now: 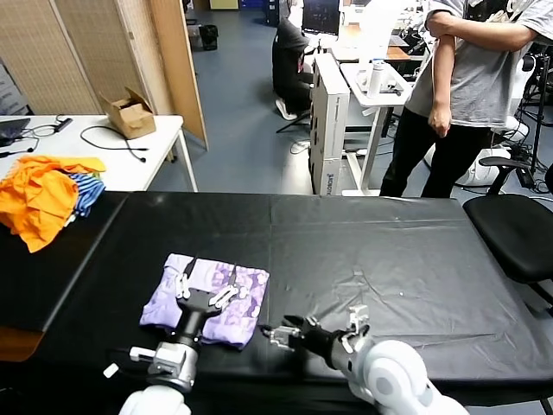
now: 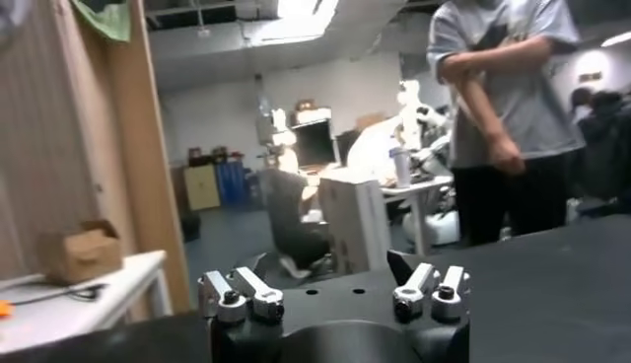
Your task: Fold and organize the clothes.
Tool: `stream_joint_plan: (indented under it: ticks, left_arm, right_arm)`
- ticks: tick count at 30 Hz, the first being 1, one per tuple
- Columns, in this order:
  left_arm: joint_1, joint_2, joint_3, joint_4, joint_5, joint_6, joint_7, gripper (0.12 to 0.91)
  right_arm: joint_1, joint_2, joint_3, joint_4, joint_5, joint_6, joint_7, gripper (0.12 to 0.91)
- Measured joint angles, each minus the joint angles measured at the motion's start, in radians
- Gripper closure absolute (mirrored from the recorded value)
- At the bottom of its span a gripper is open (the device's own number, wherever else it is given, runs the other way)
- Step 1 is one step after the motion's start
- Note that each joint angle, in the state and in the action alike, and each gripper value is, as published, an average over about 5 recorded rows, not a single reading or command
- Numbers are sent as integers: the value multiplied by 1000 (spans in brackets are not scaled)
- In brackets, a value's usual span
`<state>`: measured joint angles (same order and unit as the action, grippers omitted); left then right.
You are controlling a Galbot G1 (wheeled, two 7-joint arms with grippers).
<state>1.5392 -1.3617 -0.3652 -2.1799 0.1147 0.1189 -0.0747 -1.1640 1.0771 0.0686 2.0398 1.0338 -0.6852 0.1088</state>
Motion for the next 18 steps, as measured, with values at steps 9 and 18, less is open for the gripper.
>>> stream_joint_plan:
  ticks: [9, 18]
  left_arm:
    - [18, -9, -11, 0, 14, -12, 0, 123]
    - [15, -9, -33, -6, 24, -24, 0, 123]
  right_arm:
    - [40, 61, -61, -85, 1, 20, 1, 391]
    - [30, 76, -56, -92, 0, 6, 21, 857]
